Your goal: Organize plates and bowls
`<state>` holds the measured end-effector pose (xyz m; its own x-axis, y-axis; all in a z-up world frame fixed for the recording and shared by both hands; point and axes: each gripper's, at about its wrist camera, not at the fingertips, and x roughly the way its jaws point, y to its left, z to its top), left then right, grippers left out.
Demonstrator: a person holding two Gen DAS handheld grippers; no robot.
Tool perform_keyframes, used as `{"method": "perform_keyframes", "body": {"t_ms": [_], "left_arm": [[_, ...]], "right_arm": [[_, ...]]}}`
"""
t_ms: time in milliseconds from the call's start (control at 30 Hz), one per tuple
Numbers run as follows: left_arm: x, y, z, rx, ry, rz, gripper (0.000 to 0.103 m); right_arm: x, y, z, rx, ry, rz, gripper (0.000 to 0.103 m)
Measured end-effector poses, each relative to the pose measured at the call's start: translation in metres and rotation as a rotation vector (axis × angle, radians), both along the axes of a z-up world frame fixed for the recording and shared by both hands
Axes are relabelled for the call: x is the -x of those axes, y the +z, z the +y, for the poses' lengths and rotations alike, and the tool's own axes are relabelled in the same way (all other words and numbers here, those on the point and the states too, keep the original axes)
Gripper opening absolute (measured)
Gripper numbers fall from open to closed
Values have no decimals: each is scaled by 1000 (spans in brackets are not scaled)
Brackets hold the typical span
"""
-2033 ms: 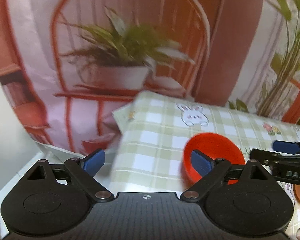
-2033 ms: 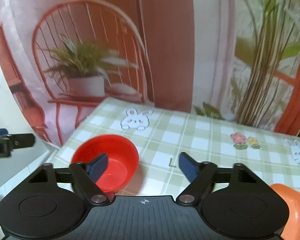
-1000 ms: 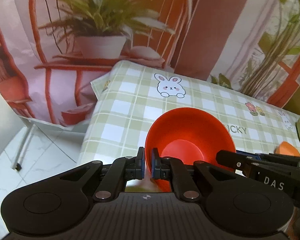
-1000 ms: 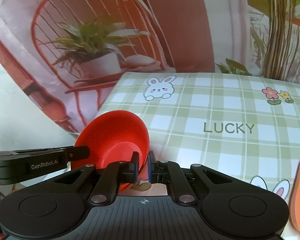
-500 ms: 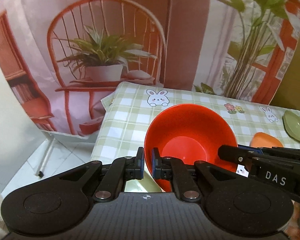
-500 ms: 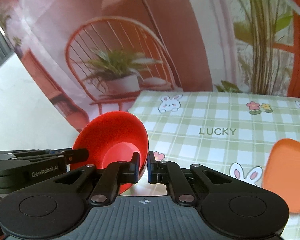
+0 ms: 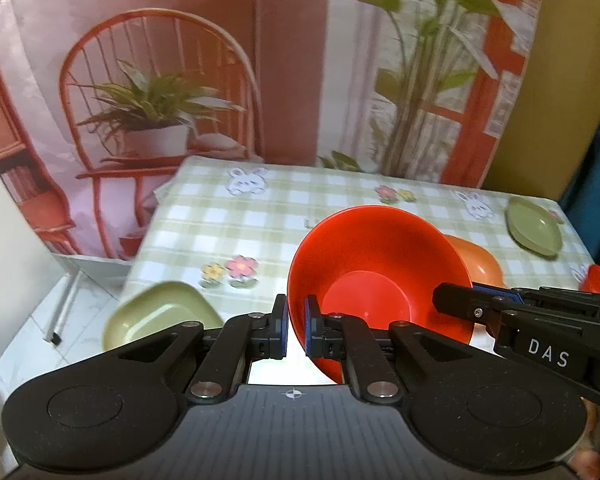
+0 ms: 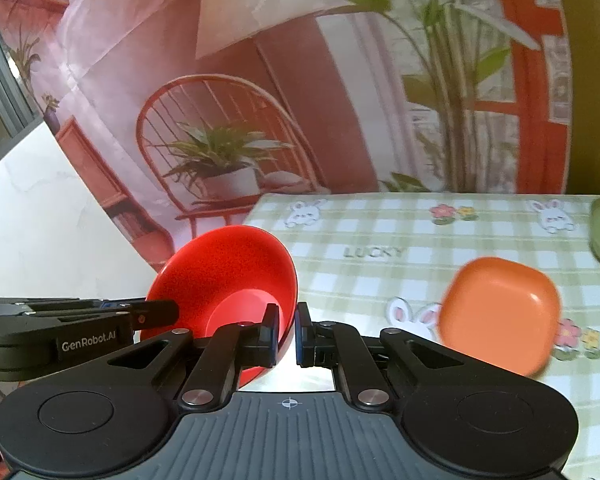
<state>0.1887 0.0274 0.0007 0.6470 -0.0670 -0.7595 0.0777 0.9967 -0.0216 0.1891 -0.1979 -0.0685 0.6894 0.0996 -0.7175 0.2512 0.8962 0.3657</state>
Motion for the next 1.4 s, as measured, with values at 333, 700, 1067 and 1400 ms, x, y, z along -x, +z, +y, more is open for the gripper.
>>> {"method": "perform_keyframes", "body": {"t_ms": [333,700,1067,1400], "left_arm": [[23,-19,-43,53,-92,28,9],[41,-58,-74,159,-170,116,10],[47,-90,-78,140,-139,152,10],[46,-109,-76,147,-118,172,10]], "right_arm": [[65,-17,-28,-7,-92,28,7],[130,-38,-57,10,-197,81,7],[141,-73,-56,-7,-218,158,8],[138,-93,-52,4,-210,202,8]]}}
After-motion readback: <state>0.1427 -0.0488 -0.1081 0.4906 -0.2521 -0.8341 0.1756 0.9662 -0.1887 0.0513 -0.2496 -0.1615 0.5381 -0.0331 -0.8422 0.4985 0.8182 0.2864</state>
